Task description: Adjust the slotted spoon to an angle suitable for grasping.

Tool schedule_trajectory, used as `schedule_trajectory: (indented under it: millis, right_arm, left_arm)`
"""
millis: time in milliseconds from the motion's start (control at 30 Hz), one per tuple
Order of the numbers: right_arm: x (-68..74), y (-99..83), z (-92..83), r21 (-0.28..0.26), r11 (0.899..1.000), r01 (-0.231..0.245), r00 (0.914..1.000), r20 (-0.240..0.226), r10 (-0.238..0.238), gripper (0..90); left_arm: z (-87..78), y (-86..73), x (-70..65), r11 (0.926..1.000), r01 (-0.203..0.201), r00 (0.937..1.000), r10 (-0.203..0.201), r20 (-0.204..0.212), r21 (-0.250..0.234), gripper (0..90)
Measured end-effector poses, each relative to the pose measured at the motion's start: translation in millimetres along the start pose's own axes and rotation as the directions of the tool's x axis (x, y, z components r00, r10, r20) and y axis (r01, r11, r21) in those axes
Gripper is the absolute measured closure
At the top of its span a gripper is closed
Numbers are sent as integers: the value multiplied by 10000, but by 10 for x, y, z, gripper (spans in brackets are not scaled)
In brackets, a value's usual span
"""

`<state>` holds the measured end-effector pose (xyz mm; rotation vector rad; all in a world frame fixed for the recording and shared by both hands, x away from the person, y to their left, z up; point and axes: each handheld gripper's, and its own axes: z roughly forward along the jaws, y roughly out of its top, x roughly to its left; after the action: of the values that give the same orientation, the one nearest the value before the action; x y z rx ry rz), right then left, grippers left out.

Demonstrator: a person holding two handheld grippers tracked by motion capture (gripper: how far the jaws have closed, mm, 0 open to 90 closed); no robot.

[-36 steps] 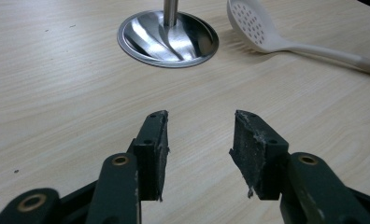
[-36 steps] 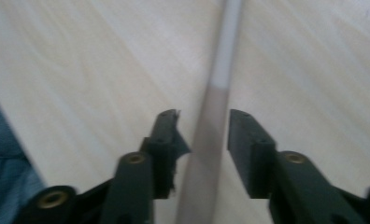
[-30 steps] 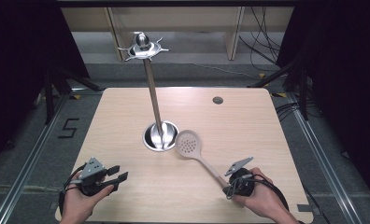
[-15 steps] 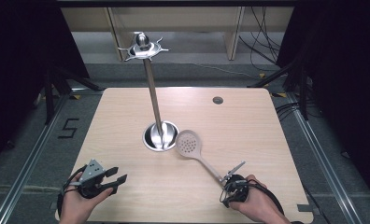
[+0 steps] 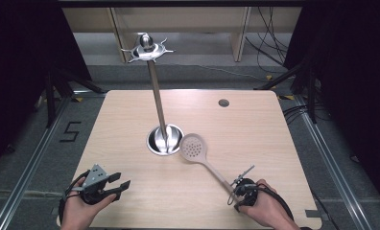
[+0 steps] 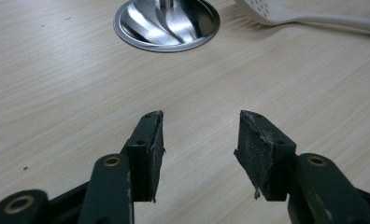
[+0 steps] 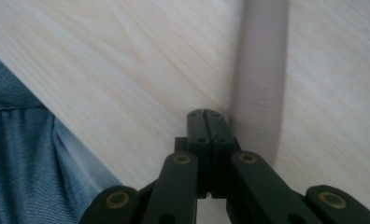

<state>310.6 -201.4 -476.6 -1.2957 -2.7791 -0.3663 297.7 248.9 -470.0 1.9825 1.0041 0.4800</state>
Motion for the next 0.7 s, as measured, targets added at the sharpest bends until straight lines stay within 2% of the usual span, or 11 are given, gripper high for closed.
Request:
schedule_trajectory:
  millis: [233,267,300,333,400,433,467,567,600,633,700]
  right_arm:
    - [-127,22,-29,118,9983,-564,9982,209,561,900]
    - [-201,39,-34,63,9968,-792,9962,377,789,900]
    - [-201,39,-34,63,9968,-792,9962,377,789,900]
    - [-271,62,-49,83,9946,-1031,9932,553,1025,900]
    - [-389,98,-67,72,9930,-1176,9898,812,1166,900]
    - [-389,98,-67,72,9930,-1176,9898,812,1166,900]
    - [-522,143,-80,-30,9888,-1492,9839,989,1488,900]
    - [-683,216,-95,-82,9843,-1766,9768,1214,1762,900]
    - [-683,216,-95,-82,9843,-1766,9768,1214,1762,900]
    - [-786,268,-90,-257,9803,-1958,9707,1370,1975,900]
    - [-883,322,-97,-351,9753,-2179,9660,1346,2206,900]
  left_arm:
    - [2,-3,-11,10000,68,10000,-68,-36,59,495]
    - [-1,-3,-6,9999,-4,10000,5,-73,132,495]
    - [-3,-1,2,9998,-112,9999,113,-85,162,495]
    - [2,-5,-9,9999,63,10000,-62,-33,107,494]
    - [10,-8,-8,10000,68,10000,-69,53,38,493]
    - [10,-8,-8,10000,68,10000,-69,53,38,493]
    - [8,-8,-10,9999,84,9999,-84,60,63,492]
    - [9,-9,-5,9999,36,10000,-36,57,110,492]
    - [9,-9,-5,9999,36,10000,-36,57,110,491]
    - [9,-9,-6,9999,29,10000,-30,59,125,490]
    - [8,-10,-6,9999,33,10000,-33,53,128,490]
